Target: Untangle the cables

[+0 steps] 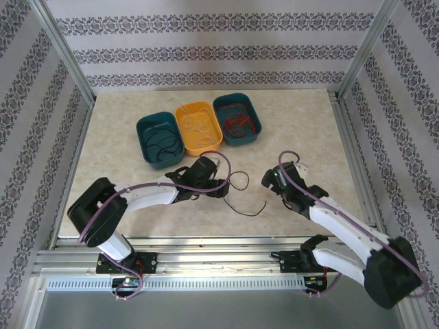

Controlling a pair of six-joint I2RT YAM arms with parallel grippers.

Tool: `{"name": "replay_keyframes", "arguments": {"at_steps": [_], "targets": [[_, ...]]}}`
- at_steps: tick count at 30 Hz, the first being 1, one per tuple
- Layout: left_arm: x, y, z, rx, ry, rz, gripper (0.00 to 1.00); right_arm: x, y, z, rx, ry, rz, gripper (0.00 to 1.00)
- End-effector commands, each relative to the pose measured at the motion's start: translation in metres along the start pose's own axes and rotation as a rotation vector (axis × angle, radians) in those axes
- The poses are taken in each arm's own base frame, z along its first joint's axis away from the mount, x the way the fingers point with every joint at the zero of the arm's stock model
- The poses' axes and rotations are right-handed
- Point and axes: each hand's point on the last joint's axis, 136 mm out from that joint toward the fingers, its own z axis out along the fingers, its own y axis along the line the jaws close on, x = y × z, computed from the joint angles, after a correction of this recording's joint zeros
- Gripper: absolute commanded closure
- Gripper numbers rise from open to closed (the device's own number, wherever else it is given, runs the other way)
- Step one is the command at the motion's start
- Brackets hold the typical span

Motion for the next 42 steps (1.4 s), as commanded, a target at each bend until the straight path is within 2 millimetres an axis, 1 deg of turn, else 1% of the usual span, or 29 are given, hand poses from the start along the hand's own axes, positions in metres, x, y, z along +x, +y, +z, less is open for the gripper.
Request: {"name": "replay_keyframes", "arguments": {"at_steps": [1,6,10,13,19,23,29,31,33,35,37,42], "targets": [[-0.011,-0.026,0.008,0.069,-0.017,0.007,0.38,-0.005,-0.020,-0.011,0.005,-0.058,0.039,0.02],[0.002,-0.028,0.027,0.063,0.046,0.011,0.54,-0.013,-0.048,-0.032,0.006,-0.134,0.116,0.02],[0.006,-0.025,0.033,0.037,0.066,0.018,0.55,-0.014,-0.064,-0.043,0.023,-0.162,0.156,0.02],[0.011,-0.020,0.036,0.012,0.091,0.029,0.57,-0.014,-0.068,-0.047,0.019,-0.173,0.160,0.02],[0.018,-0.024,0.041,0.031,0.116,0.023,0.72,-0.018,-0.071,-0.050,0.022,-0.193,0.172,0.02],[0.022,-0.023,0.045,0.023,0.128,0.029,0.73,-0.018,-0.069,-0.048,0.017,-0.190,0.179,0.02],[0.035,-0.010,0.051,-0.038,0.166,0.045,0.73,-0.015,-0.068,-0.044,0.010,-0.174,0.183,0.02],[0.037,-0.009,0.053,-0.048,0.175,0.054,0.83,-0.014,-0.068,-0.042,0.008,-0.170,0.188,0.02],[0.036,-0.009,0.051,-0.050,0.171,0.059,0.94,-0.013,-0.068,-0.041,0.006,-0.166,0.188,0.02],[0.031,-0.008,0.045,-0.061,0.154,0.075,1.00,-0.013,-0.068,-0.041,0.011,-0.166,0.189,0.02],[0.021,-0.009,0.034,-0.073,0.118,0.097,1.00,-0.013,-0.070,-0.042,0.021,-0.168,0.190,0.02],[-0.018,-0.011,-0.011,-0.103,-0.015,0.175,1.00,-0.012,-0.071,-0.041,0.020,-0.168,0.165,0.02]]}}
